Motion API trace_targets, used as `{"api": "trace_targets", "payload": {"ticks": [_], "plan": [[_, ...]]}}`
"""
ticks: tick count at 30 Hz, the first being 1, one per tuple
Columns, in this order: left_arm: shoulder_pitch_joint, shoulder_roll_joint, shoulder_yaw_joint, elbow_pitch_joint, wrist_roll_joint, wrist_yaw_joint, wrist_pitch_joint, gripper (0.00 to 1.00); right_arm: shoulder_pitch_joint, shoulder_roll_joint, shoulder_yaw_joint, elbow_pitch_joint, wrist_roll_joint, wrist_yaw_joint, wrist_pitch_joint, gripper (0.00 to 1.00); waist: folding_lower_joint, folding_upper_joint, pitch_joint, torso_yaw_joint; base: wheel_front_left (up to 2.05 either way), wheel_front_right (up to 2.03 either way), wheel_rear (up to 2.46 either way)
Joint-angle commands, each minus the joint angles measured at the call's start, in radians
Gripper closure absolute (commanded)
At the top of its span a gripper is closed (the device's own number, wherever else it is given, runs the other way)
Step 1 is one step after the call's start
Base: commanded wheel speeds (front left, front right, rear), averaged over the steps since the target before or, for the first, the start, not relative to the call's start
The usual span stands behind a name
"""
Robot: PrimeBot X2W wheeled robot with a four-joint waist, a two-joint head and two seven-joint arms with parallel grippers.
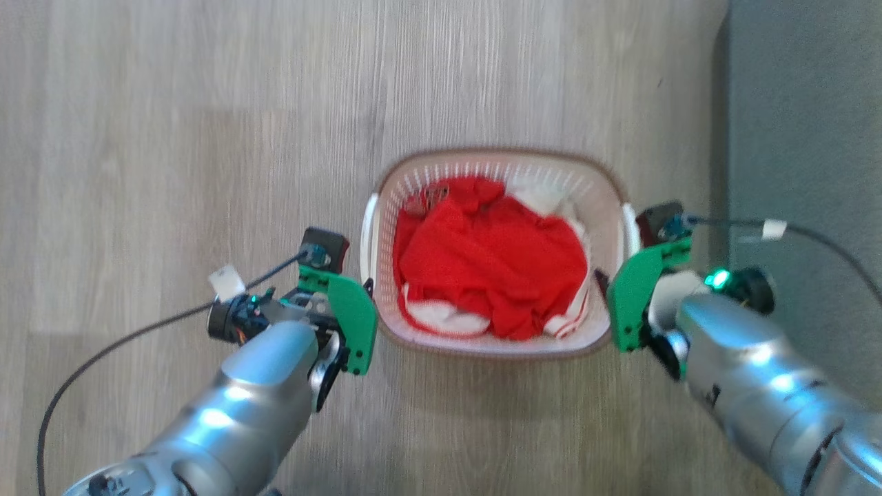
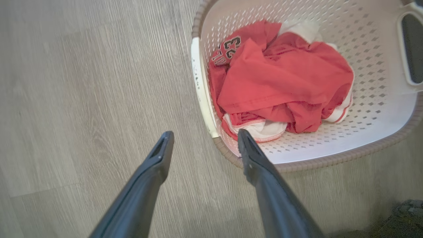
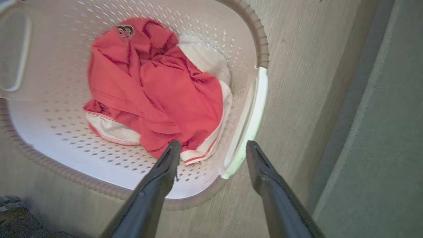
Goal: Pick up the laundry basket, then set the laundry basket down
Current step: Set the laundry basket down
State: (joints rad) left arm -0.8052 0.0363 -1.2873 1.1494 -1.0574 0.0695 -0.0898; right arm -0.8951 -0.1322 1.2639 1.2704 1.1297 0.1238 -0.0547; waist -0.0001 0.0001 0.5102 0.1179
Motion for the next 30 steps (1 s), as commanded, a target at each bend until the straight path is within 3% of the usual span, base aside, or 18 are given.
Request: {"api": "trace_targets", "payload": {"ticks": [1,4,8,11,15,23,30], "plan": [[0.006,0.014,0.007,0.005,0.001,-0.002,-0.035,0.0,0.062,0.013,-0.008,-0.02,0.018,0.007,-0.028,0.0,0.0001,-0.0001,-0.138,-0.017,0.0,0.0,0.0],[0.024,0.014,0.008,0.038,0.032,0.006,-0.127,0.0,0.099,0.018,-0.044,-0.031,0.057,0.007,-0.106,0.0,0.0001,-0.0001,-0.229,-0.034,0.0,0.0,0.0],[0.04,0.015,0.044,0.037,0.038,0.032,-0.169,0.0,0.128,0.033,-0.088,-0.058,0.092,0.007,-0.181,0.0,0.0001,-0.0001,-0.307,-0.045,0.0,0.0,0.0],[0.029,0.034,0.086,-0.018,0.072,0.065,-0.171,0.0,0.132,0.032,-0.104,-0.072,0.09,0.007,-0.199,0.0,0.0001,-0.0001,-0.336,-0.049,0.0,0.0,0.0],[0.082,0.105,0.241,-0.218,0.186,0.141,-0.172,0.0,0.115,0.0,-0.193,-0.147,0.042,0.007,-0.206,0.0,0.0001,-0.0001,-0.39,-0.057,0.0,0.0,0.0],[0.343,0.173,0.584,-0.646,0.461,0.21,-0.172,0.0,0.312,-0.082,-0.617,-0.461,-0.261,0.007,-0.207,0.0,0.0001,-0.0001,-0.506,-0.03,0.0,0.0,0.0],[0.554,0.146,0.803,-0.952,0.713,0.21,-0.172,0.0,0.575,-0.024,-0.968,-0.819,-0.609,0.007,-0.207,0.0,0.0001,-0.0001,-0.535,-0.018,0.0,0.0,0.0]]}}
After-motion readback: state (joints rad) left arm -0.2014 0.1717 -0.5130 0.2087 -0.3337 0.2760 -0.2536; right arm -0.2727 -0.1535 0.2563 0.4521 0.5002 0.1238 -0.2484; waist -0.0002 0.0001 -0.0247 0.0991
